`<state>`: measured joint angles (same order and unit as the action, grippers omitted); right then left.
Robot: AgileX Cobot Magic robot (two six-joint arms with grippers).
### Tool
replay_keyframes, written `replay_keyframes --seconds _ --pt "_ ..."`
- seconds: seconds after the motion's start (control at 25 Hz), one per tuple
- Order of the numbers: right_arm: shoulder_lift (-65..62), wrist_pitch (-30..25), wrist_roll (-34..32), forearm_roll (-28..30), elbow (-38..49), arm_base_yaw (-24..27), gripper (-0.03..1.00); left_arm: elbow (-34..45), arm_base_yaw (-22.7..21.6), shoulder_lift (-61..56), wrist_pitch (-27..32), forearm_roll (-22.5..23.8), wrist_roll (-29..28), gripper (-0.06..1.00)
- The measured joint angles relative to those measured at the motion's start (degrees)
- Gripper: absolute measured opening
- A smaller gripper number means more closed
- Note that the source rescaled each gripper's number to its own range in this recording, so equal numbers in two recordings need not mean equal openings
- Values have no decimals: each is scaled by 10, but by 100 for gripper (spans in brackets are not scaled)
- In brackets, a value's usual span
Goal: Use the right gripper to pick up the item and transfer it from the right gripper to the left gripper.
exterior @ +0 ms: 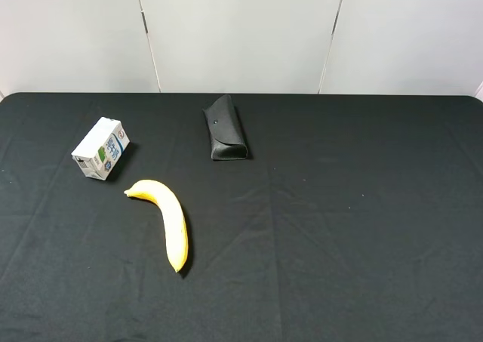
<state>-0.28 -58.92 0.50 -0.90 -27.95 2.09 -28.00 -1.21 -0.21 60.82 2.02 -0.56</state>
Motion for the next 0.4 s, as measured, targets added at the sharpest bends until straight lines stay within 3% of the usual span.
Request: replay_keyframes --seconds 0.4 --pt "0 0 0 0 0 0 100 0 0 0 0 0 0 99"
